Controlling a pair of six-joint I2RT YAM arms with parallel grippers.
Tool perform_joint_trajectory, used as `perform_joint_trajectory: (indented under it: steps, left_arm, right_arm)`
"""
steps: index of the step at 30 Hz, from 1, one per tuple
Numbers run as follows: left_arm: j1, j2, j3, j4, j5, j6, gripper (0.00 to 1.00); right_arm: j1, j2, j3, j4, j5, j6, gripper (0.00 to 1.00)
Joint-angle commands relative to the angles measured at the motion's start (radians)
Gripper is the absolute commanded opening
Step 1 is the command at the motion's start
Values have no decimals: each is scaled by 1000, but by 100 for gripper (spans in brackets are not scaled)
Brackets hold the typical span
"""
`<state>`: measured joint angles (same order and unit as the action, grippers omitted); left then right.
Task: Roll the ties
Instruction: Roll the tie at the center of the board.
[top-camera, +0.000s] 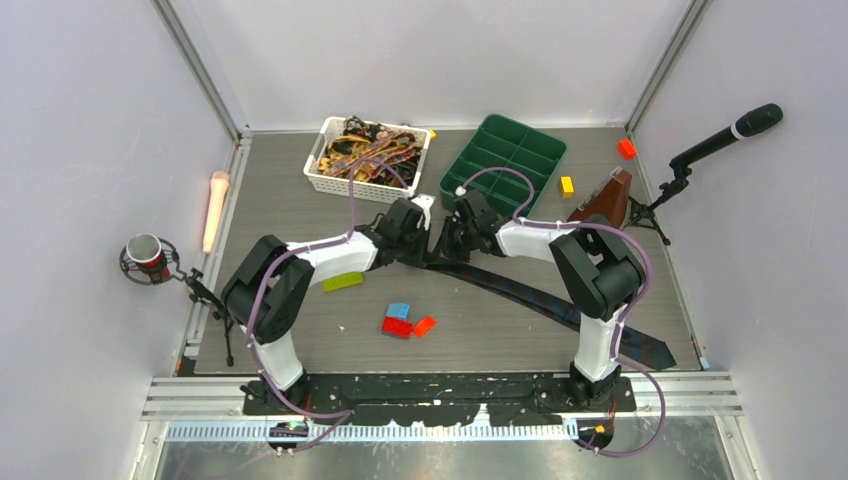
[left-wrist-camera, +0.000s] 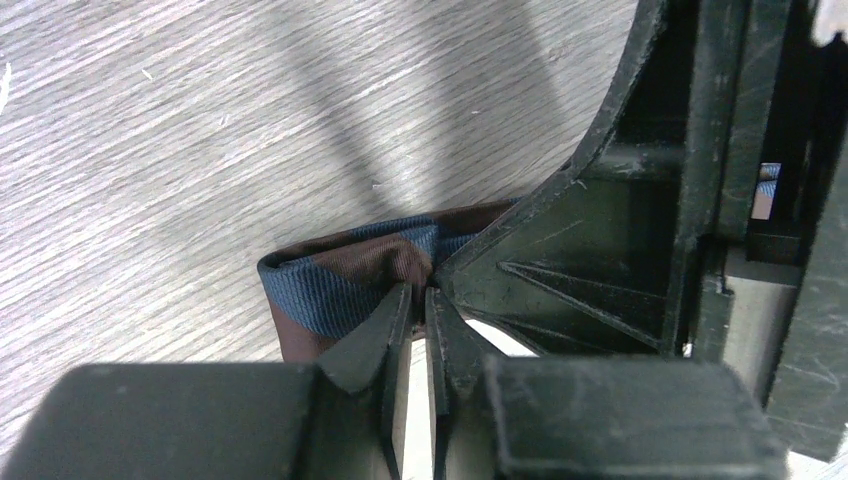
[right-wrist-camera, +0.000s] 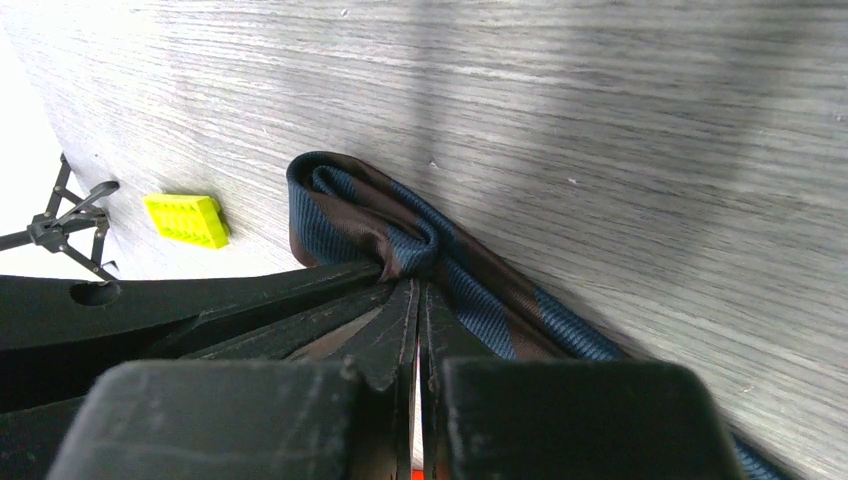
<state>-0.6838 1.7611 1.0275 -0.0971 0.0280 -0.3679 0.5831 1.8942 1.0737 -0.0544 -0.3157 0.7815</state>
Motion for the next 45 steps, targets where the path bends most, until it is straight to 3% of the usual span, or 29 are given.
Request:
perform_joint_trajectory:
  steps: [1, 6, 11, 22, 45]
  left_arm:
    - [0, -48, -12, 32, 33, -15, 18]
    - [0, -63, -14, 30, 32, -16, 36]
    - [0, -74, -13, 23, 29, -15, 38]
    - [1, -91, -17, 21, 17, -16, 5]
    - [39, -103, -40, 10, -17, 1, 0]
  right_arm:
    - [0, 25, 25, 9, 38, 16, 5]
    - [0, 26, 26, 3, 50, 17, 5]
    - [0, 28, 25, 0, 55, 19, 5]
    - [0, 22, 19, 2, 56, 18, 5]
    - [0, -2, 12, -2, 51, 14, 5]
